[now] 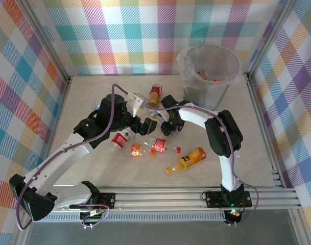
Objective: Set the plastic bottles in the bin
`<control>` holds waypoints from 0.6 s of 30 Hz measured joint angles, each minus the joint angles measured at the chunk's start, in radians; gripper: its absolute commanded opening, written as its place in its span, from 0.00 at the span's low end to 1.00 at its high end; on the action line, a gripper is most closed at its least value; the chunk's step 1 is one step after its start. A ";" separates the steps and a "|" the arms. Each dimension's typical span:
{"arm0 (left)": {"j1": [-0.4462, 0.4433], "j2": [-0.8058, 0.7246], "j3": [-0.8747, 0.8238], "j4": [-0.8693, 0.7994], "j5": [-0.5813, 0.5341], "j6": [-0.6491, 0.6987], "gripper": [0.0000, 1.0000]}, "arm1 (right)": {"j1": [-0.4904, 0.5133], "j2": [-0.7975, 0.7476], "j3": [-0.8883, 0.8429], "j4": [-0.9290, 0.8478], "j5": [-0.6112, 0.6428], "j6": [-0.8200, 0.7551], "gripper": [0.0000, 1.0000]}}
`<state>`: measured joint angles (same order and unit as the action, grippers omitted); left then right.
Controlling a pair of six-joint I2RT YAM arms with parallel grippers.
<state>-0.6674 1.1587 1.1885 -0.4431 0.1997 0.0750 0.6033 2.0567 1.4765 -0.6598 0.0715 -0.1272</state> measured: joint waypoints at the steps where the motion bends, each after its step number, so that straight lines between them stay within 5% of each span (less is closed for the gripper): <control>1: 0.000 0.000 0.000 0.000 0.000 0.000 1.00 | -0.001 -0.008 -0.009 0.004 0.000 0.000 0.57; 18: 0.000 -0.002 -0.001 0.013 0.021 -0.003 1.00 | -0.022 -0.245 -0.126 0.040 -0.020 0.069 0.54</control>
<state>-0.6674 1.1564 1.1877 -0.4301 0.2203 0.0719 0.5816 1.8122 1.3506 -0.6193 0.0517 -0.0586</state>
